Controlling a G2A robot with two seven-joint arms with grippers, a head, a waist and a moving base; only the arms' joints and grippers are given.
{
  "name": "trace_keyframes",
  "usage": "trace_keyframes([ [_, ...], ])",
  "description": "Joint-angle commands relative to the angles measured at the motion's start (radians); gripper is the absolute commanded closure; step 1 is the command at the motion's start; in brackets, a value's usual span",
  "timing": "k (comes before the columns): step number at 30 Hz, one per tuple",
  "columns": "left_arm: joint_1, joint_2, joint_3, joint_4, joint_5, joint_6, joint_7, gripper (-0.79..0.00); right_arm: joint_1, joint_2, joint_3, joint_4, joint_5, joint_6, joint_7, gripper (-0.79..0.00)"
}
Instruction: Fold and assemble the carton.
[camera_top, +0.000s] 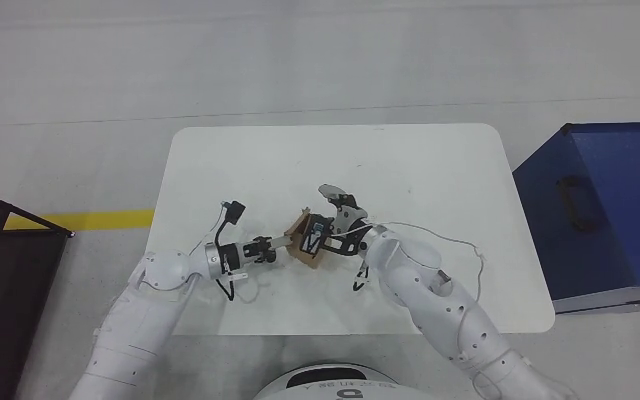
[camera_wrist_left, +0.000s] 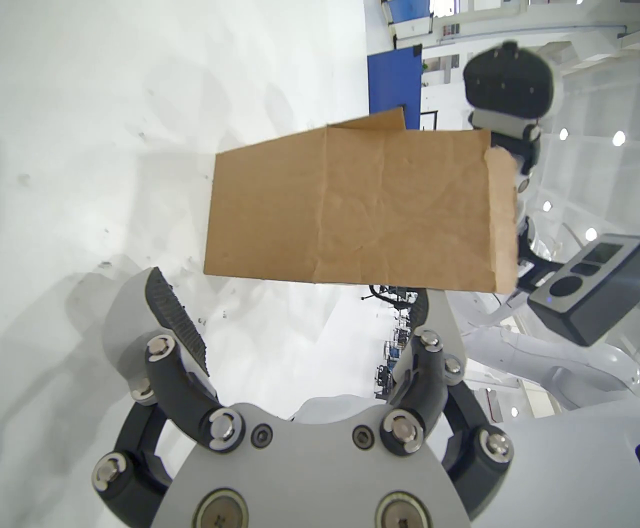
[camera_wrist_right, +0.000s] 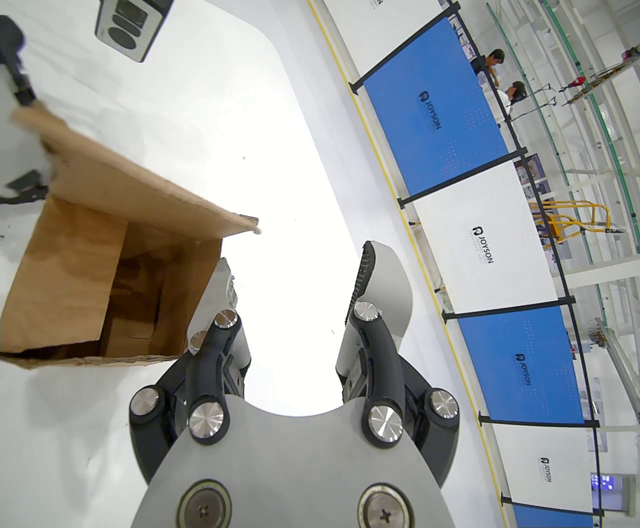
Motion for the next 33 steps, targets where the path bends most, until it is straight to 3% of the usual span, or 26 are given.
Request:
trace_keyframes([
  [1, 0.001, 0.0, -0.005, 0.004, -0.006, 0.0, 0.03, -0.785, -0.004, 0.001, -0.001, -0.001, -0.003, -0.005, -0.003, -0.499],
  [10, 0.011, -0.003, -0.027, 0.021, -0.034, 0.029, 0.17, -0.785, -0.018, -0.001, -0.014, 0.0, -0.006, 0.001, -0.023, -0.499],
  [17, 0.008, -0.005, -0.023, 0.02, -0.04, 0.07, 0.208, -0.785, -0.017, -0.004, -0.024, 0.021, 0.013, 0.01, -0.036, -0.505],
  [24, -0.003, -0.006, -0.011, 0.014, -0.039, 0.076, 0.201, -0.785, -0.003, -0.011, -0.043, 0.06, 0.035, -0.006, -0.021, -0.449],
  [29, -0.009, -0.007, -0.002, 0.011, -0.035, 0.067, 0.198, -0.785, -0.001, -0.015, -0.043, 0.068, 0.064, -0.001, 0.001, -0.348],
  [33, -0.014, -0.008, 0.006, 0.014, -0.034, 0.062, 0.194, -0.785, 0.006, -0.019, -0.039, 0.09, 0.123, -0.02, 0.032, -0.345],
])
